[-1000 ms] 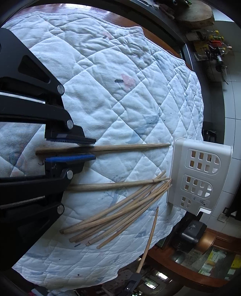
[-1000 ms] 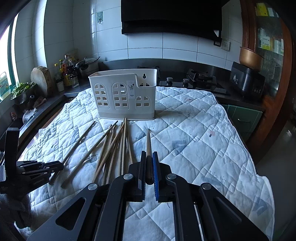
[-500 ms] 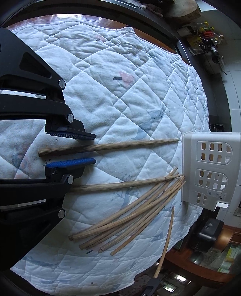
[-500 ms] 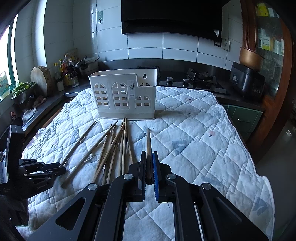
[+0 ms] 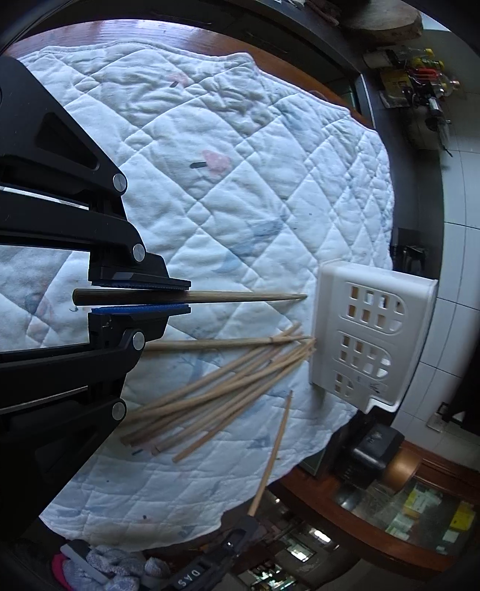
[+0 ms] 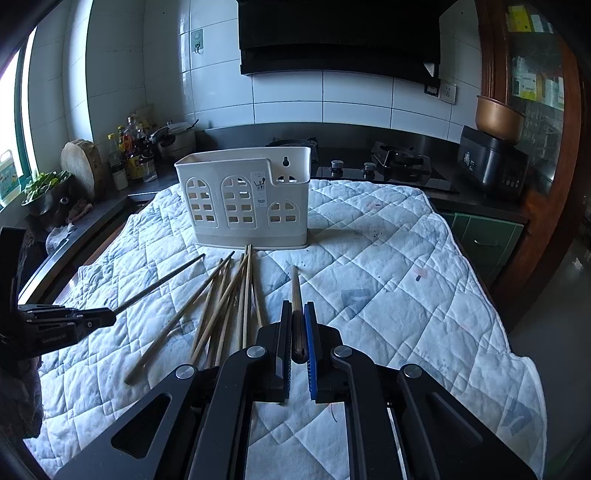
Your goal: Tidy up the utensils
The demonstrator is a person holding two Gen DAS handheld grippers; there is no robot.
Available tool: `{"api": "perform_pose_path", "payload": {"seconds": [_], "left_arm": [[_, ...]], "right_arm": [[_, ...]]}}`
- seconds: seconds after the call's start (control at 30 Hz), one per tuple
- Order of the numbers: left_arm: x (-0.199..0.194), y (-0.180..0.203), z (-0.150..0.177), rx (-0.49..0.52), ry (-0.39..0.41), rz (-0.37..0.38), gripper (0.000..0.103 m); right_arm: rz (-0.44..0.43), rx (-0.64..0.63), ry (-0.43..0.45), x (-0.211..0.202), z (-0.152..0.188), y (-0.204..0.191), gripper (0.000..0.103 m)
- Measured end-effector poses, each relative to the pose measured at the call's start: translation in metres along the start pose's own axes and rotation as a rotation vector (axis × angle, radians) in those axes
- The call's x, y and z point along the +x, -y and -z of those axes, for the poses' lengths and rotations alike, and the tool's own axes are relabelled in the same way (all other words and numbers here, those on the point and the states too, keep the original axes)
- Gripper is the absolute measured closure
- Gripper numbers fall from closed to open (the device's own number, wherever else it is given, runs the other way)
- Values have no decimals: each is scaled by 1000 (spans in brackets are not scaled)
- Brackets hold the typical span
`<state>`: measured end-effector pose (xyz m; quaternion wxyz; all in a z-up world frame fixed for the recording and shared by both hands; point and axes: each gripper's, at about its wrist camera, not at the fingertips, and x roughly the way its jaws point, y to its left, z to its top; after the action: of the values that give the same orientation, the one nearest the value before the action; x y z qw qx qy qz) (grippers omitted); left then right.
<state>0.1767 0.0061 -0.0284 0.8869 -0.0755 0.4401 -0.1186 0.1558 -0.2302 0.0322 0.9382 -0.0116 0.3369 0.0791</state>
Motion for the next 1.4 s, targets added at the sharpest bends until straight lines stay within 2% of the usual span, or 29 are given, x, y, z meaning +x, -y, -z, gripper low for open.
{"api": "perform_pose_path", "payload": {"seconds": [0.17,0.43,0.6,0.87,1.07,1.23,1.27,1.3,1.33,1.4], "left_arm": [[-18,1,-19,-5,79,31,97],[-30,8,-47,48,123,23,97],[-38,15,-76,101,141,-1,98],[-56,27,-109,146,169,13,98],[-45,15,-87,143,131,12,98],[-21,5,-47,159,75,2,93],[-15,4,-38,162,57,4,89],[-9,2,-30,162,39,3,73],[-3,1,-23,160,30,-6,61],[7,-1,-10,163,14,-11,62]], "right_arm": [[-5,-14,31,-5,-14,-2,96],[-43,-42,57,-12,-49,-4,96],[-77,-53,45,-12,-87,4,96],[-81,-102,71,-21,-154,5,96],[-60,-126,113,-32,-178,2,96],[-66,-128,148,-44,-173,2,96],[-64,-131,151,-45,-171,1,96],[-64,-136,152,-46,-170,-1,96],[-64,-138,152,-47,-168,-2,96],[-62,-147,154,-48,-166,-4,96]]}}
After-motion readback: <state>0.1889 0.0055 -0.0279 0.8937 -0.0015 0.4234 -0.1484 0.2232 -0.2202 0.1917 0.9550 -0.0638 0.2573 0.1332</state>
